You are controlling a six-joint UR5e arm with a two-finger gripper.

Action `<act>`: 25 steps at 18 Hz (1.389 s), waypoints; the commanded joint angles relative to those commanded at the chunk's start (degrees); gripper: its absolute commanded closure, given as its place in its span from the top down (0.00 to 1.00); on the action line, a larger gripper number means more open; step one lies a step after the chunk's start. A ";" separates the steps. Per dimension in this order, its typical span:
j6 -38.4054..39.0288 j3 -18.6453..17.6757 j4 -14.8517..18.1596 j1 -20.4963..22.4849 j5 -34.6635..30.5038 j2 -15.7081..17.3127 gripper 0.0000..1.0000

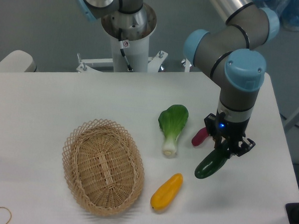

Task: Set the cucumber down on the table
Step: 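Lower the held green cucumber toward the table surface with the gripper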

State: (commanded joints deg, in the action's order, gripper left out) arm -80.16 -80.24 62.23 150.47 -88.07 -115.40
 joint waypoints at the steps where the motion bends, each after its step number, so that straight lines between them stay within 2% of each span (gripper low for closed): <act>1: -0.09 -0.26 -0.09 0.00 0.00 0.09 0.45; 5: 0.35 -0.70 -2.28 0.00 0.09 -0.17 0.45; 13: 0.70 -0.44 -2.72 -0.09 -0.35 -1.93 0.45; 17: 3.24 -0.70 -7.02 -0.97 -0.44 -3.42 0.45; 21: 5.54 -0.70 -9.40 -1.76 -0.35 -5.00 0.45; 25: 5.28 -0.53 -13.88 -1.85 -0.35 -8.69 0.45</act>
State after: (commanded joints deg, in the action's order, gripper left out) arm -74.88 -80.77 48.35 148.62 -88.42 -124.09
